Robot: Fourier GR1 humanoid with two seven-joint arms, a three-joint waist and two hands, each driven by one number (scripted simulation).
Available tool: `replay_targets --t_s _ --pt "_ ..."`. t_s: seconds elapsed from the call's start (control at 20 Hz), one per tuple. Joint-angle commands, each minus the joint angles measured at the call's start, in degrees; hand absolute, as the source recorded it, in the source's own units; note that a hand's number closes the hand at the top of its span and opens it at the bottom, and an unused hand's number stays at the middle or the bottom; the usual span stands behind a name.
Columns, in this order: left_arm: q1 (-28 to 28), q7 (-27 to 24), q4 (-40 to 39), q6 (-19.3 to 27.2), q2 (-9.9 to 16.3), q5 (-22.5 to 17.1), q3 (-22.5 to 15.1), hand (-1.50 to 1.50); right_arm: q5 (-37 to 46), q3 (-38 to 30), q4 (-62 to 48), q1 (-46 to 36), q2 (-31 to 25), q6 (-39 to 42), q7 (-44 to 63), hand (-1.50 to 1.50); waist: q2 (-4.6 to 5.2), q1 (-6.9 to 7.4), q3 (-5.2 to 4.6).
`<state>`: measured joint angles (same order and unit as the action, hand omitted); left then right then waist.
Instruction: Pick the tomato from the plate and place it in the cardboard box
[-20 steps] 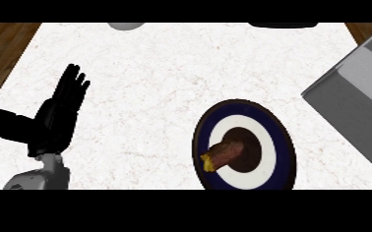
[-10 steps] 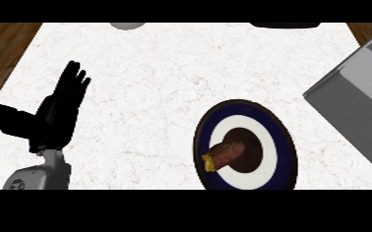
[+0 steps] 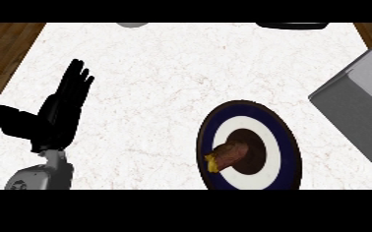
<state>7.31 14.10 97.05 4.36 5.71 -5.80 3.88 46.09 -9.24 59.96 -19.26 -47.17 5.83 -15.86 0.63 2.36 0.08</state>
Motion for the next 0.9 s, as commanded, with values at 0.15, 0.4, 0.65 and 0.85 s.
replay_targets --t_s 0.15,0.4,0.65,0.85 --pt "1.8 -0.82 -2.73 0.65 -0.85 0.18 0.22 0.0 -3.98 -4.64 -15.76 -9.89 5.01 -8.23 -11.7 -1.5 -0.03 -0.75 0.09" --pt "-2.87 -3.06 -1.45 0.42 -1.81 0.35 -0.25 0.0 -14.5 -12.56 -14.99 -11.96 7.97 -10.27 -20.78 -1.5 -0.35 -1.22 0.08" --pt "-0.75 -0.81 -2.09 0.08 0.16 -0.07 1.23 0.0 -24.59 -18.7 -19.34 -15.42 5.29 4.42 -18.06 -1.5 -0.59 -2.12 -0.04" --pt "-0.69 -0.85 -1.36 0.09 -0.07 -0.46 1.28 0.0 -33.09 -25.18 -25.01 -18.82 3.05 14.25 -13.87 -1.5 -0.6 -2.06 -0.02"
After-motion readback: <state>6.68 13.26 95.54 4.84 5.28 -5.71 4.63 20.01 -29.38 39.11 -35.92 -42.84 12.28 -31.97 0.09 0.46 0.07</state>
